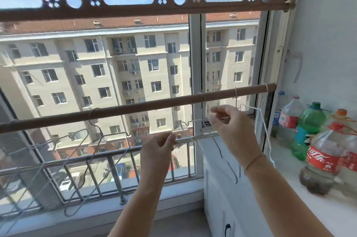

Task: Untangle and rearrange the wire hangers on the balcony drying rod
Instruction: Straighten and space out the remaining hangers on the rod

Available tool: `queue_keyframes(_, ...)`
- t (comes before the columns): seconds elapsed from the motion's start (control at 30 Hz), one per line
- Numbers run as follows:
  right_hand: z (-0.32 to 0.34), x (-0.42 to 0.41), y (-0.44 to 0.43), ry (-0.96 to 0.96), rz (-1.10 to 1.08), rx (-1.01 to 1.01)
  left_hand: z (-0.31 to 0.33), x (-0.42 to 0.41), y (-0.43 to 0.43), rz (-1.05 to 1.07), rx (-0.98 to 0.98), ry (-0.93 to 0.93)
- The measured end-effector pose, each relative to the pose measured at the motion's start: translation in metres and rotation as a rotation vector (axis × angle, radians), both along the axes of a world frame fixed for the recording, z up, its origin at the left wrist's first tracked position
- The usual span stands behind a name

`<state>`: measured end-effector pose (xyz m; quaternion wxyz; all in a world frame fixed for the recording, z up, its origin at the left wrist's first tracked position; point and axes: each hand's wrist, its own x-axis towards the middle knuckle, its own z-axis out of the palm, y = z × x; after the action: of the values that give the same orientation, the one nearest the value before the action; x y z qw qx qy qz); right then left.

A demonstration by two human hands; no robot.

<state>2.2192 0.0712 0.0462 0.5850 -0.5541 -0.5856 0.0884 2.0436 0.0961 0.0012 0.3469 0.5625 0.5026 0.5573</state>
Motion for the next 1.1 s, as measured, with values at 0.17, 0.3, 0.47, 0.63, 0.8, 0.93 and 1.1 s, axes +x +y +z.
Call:
queue_keyframes(0.17,-0.009,-0.085,0.002,0.018,0.298,-0.086,0.006,-0.072,-0.015,0.235,0.203,0.086)
queue_keyframes(0.3,-0.026,-0.152,0.015,0.123,0.508,-0.247,0.012,-0.131,-0.024,0.437,0.296,0.174)
queue_keyframes(0.47,-0.046,-0.217,0.034,0.282,0.529,-0.397,0.009,-0.207,-0.024,0.624,0.257,0.250)
queue_keyframes(0.63,-0.060,-0.257,0.045,0.370,0.384,-0.440,-0.001,-0.261,-0.021,0.700,0.151,0.298)
queue_keyframes(0.8,-0.063,-0.278,0.047,0.416,0.338,-0.384,-0.007,-0.291,-0.009,0.534,0.062,0.254)
queue_keyframes(0.93,-0.060,-0.277,0.045,0.439,0.318,-0.315,-0.009,-0.299,-0.001,0.435,0.014,0.205)
queue_keyframes(1.1,-0.058,-0.249,0.045,0.505,0.264,-0.285,-0.007,-0.273,0.007,0.323,-0.002,0.068)
